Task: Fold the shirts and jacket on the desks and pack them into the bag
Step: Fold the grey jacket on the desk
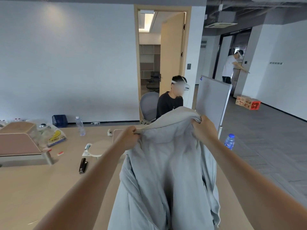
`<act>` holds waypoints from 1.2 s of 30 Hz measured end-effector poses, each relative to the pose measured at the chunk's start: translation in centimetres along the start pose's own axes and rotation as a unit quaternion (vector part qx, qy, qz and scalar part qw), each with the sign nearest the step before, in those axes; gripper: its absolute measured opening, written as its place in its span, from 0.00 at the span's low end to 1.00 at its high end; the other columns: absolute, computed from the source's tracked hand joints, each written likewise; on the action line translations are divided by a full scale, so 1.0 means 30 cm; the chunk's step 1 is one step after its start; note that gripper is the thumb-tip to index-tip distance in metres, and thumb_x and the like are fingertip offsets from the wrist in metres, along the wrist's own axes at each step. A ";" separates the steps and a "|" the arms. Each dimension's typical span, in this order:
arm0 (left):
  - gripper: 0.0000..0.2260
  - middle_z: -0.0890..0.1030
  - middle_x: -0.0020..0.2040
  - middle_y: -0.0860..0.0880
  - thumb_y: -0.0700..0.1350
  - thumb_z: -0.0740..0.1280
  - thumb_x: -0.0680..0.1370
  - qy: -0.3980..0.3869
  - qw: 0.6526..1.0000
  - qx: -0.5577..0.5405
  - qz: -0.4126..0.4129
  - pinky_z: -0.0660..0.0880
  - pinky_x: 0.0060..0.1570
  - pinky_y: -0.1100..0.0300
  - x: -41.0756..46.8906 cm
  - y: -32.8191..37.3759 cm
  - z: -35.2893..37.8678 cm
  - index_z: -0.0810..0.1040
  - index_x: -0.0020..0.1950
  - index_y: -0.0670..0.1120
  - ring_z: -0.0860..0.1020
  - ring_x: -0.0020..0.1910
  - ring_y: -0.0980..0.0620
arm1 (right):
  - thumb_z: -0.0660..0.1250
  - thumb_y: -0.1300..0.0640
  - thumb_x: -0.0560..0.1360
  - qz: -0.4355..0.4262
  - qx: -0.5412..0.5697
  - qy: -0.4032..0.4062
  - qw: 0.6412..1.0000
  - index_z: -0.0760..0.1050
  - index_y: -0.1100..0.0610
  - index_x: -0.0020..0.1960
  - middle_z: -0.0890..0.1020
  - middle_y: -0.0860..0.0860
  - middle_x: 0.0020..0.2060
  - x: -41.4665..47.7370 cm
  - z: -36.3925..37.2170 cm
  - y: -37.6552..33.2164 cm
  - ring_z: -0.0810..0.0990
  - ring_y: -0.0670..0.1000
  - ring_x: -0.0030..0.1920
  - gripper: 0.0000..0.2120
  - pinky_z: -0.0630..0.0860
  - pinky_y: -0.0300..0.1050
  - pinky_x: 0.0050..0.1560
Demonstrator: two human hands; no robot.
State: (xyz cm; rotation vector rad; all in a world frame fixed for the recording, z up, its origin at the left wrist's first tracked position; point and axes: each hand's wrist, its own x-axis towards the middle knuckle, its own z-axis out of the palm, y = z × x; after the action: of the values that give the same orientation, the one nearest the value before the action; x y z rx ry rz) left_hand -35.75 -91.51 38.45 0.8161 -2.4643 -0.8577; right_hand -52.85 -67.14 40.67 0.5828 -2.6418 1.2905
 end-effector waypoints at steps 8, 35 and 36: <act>0.05 0.85 0.47 0.40 0.37 0.67 0.79 -0.086 0.938 -0.332 -0.048 0.79 0.53 0.51 -0.097 -0.050 -0.040 0.84 0.49 0.38 0.83 0.48 0.42 | 0.67 0.52 0.77 0.032 0.121 -0.022 0.992 0.70 0.45 0.38 0.77 0.48 0.36 -0.004 -0.051 0.017 0.80 0.57 0.36 0.10 0.78 0.49 0.35; 0.09 0.78 0.35 0.55 0.37 0.66 0.74 0.178 0.961 -0.205 0.044 0.69 0.35 0.60 -0.061 0.280 -0.254 0.81 0.42 0.49 0.74 0.34 0.51 | 0.66 0.49 0.77 0.000 0.067 0.216 0.974 0.69 0.53 0.44 0.74 0.48 0.32 -0.061 -0.435 -0.125 0.78 0.58 0.45 0.10 0.71 0.47 0.38; 0.08 0.78 0.35 0.55 0.38 0.67 0.74 0.185 0.960 -0.204 0.053 0.69 0.37 0.60 -0.062 0.307 -0.280 0.81 0.42 0.50 0.74 0.34 0.52 | 0.66 0.49 0.77 -0.007 0.069 0.229 0.971 0.69 0.53 0.43 0.74 0.47 0.32 -0.058 -0.456 -0.140 0.79 0.59 0.48 0.10 0.72 0.47 0.39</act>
State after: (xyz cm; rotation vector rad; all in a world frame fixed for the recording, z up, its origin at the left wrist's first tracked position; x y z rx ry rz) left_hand -33.45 -87.98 50.33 0.6204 -1.9000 -1.0214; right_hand -50.11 -58.27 51.70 0.2733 -2.1815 1.4116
